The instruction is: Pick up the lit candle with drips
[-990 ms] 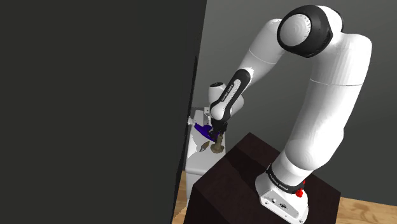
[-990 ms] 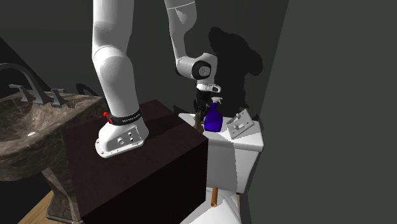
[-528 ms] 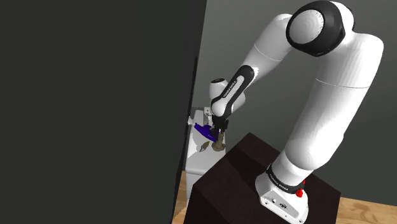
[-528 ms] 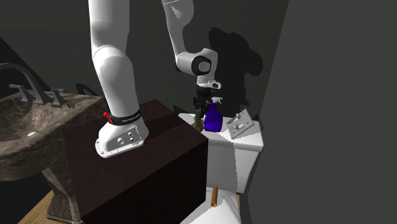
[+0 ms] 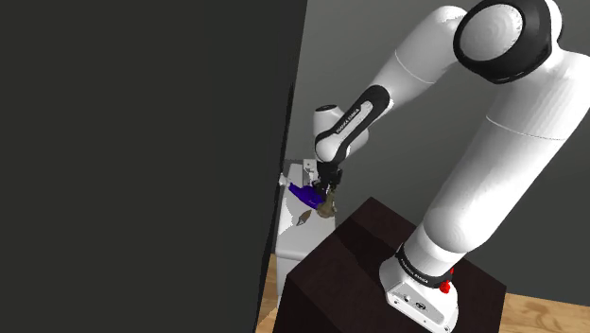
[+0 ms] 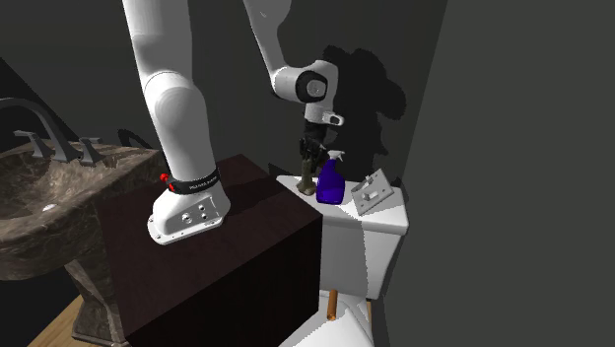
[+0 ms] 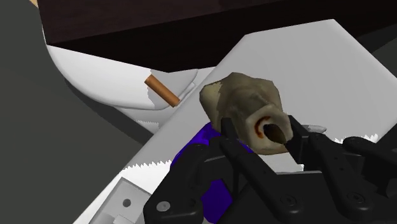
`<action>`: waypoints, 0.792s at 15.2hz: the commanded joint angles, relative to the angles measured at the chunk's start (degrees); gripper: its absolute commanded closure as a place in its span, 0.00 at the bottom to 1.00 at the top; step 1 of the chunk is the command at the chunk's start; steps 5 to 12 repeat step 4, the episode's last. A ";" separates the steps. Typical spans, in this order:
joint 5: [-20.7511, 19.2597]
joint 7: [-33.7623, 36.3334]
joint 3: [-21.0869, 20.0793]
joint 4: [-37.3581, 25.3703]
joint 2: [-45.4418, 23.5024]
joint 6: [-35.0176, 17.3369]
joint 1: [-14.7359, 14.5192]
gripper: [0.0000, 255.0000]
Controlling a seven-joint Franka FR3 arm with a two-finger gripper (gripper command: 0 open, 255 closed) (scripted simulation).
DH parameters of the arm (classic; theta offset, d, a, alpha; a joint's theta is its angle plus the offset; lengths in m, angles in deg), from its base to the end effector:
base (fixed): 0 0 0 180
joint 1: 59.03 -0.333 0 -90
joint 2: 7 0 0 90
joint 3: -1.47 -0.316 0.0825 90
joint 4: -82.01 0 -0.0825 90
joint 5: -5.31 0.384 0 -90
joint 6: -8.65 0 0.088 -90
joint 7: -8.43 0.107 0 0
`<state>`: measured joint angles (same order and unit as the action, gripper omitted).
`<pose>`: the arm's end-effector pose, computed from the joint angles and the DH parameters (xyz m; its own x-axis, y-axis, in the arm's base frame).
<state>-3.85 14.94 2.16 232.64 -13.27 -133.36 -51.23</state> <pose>0.3962 -0.0587 0.1912 0.9588 -0.1305 -0.2522 -0.1103 -0.9895 0.0929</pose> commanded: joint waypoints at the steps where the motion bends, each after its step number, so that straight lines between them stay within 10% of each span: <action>1: 0.31 -0.39 -0.05 0.19 1.93 1.75 0.03 1.00; 12: 0.50 -0.58 -0.09 0.20 2.96 2.76 0.01 1.00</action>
